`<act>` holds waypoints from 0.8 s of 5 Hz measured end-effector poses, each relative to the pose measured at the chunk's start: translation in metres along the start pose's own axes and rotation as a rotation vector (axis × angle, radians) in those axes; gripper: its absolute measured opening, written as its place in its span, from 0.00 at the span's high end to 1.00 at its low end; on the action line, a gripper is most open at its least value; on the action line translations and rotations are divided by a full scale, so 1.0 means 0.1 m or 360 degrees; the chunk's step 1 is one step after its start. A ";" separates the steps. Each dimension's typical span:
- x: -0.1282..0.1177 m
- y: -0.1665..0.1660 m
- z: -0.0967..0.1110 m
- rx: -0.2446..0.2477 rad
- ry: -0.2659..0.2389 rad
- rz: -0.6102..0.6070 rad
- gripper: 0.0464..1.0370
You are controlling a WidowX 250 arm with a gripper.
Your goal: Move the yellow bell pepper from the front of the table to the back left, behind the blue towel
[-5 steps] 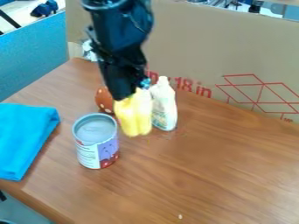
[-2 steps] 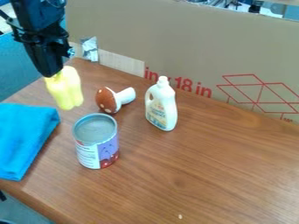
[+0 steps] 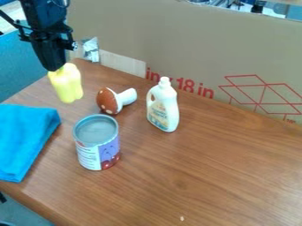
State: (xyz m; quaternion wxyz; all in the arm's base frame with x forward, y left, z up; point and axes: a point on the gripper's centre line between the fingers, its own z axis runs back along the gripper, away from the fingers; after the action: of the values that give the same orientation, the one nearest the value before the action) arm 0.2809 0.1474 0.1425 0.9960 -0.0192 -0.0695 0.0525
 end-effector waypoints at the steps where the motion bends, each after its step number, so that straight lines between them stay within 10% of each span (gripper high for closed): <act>1: 0.15 0.07 -0.11 0.0020 0.0084 0.0033 0.95; 4: 0.37 0.45 -0.33 0.0156 0.0284 0.0152 0.95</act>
State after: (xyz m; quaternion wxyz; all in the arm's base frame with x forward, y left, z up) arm 0.3169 0.1948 0.1128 0.9943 0.0217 0.0231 0.1014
